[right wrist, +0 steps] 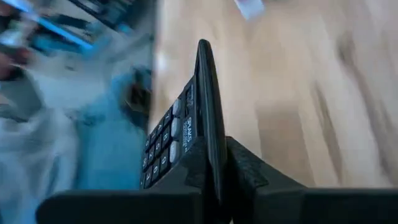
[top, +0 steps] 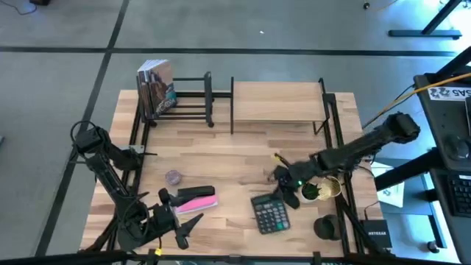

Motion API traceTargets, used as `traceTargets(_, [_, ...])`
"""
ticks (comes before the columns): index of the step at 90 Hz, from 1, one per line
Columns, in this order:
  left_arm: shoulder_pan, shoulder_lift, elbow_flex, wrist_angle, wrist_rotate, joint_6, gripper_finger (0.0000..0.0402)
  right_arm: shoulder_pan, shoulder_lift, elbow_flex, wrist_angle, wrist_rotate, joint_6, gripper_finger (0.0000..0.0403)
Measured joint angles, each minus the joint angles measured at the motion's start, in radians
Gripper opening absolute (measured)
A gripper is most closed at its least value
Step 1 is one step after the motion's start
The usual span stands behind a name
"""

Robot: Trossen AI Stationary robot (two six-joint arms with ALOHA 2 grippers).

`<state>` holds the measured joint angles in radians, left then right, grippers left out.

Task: Stock shelves
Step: Remove the calculator from under the rack

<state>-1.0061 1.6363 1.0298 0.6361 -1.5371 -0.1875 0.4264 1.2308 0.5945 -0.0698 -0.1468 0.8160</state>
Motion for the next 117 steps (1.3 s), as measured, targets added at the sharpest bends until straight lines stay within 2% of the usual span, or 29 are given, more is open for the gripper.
traceTargets(10, [0.000, 0.000, 0.000, -0.002, 0.000, -0.010, 0.0276, 0.113, 0.000, 0.000, -0.121, 0.111, 0.129, 0.0012])
traceTargets(18, [0.000, 0.000, 0.000, -0.008, 0.000, -0.019, 0.0276, 0.180, -0.001, 0.000, -0.173, 0.159, 0.221, 0.0013])
traceTargets(47, [0.000, 0.000, 0.000, -0.019, 0.000, -0.026, 0.0276, 0.364, -0.002, 0.001, -0.208, 0.157, 0.340, 0.0014])
traceTargets(60, [0.000, 0.000, 0.000, -0.019, 0.000, -0.028, 0.0276, 0.394, -0.003, 0.002, -0.222, 0.214, 0.346, 0.0020])
traceTargets(75, [0.000, 0.000, 0.000, -0.019, 0.000, -0.038, 0.0276, 0.393, 0.000, -0.001, -0.237, 0.268, 0.326, 0.0056])
traceTargets(104, [0.000, 0.000, 0.000, -0.019, 0.000, -0.038, 0.0276, 0.391, 0.000, -0.001, -0.325, 0.311, 0.338, 0.0169])
traceTargets(117, [0.001, 0.000, 0.000, -0.019, 0.000, -0.038, 0.0276, 0.391, -0.001, 0.023, -0.353, 0.345, 0.335, 0.0192])
